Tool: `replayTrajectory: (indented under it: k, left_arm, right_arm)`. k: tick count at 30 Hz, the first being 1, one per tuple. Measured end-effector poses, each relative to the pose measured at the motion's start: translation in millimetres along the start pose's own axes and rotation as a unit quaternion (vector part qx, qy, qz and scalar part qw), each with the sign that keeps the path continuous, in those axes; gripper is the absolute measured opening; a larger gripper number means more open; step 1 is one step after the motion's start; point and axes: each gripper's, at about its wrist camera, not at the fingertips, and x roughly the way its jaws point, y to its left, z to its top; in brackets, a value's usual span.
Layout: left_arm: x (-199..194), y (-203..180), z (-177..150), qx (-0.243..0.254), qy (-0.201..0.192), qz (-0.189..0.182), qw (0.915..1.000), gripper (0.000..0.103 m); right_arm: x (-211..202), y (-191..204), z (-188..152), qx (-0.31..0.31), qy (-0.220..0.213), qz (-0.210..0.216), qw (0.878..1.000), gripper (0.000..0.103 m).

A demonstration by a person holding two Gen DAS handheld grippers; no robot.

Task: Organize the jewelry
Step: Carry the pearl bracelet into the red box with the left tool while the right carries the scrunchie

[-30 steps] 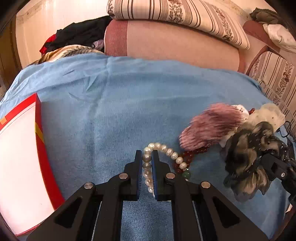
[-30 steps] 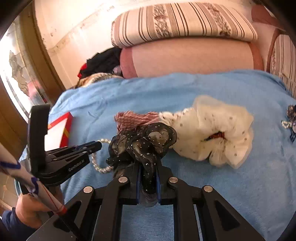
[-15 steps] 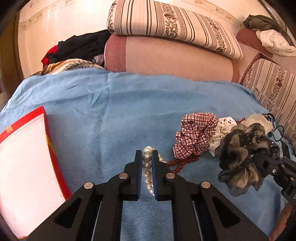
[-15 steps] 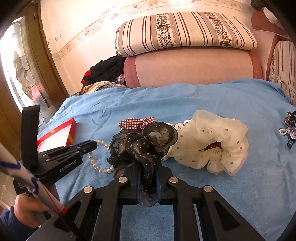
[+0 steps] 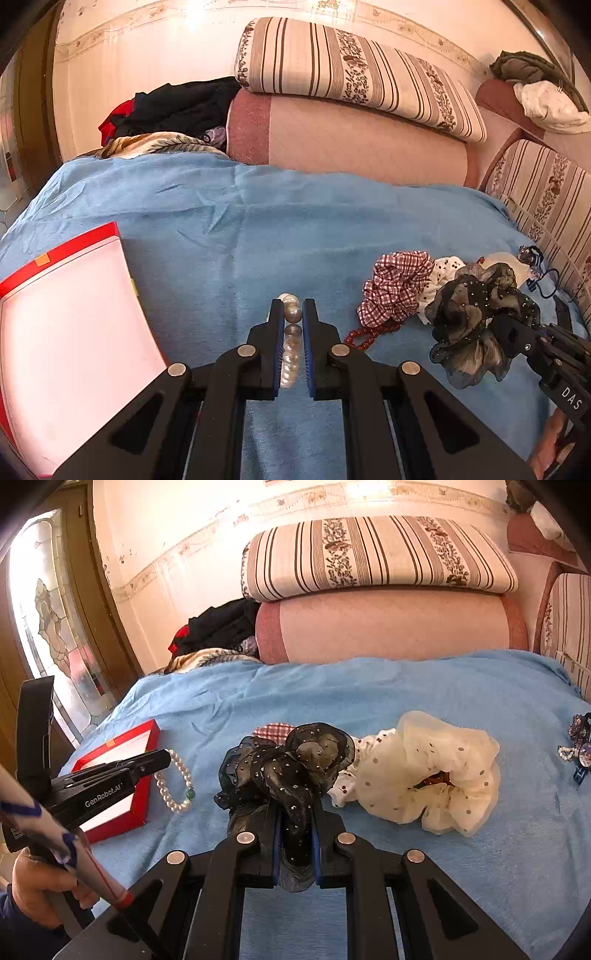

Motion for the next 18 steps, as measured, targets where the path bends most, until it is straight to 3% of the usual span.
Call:
replayTrajectory:
  k: [9,18]
  left_arm:
    - [-25.7,21.8,7.3,-0.020,-0.026,0.002,0.9995,0.009]
    - [-43.4,65.8,12.9,-0.058,-0.042,0.046,0.9964,0.009]
  right_arm:
    - [-11.1,32.0,4.3,-0.007,-0.013,0.004,1.000,0.013]
    - [-7.4,79.6,21.1,-0.023,-0.006,0.033,0.999,0.013]
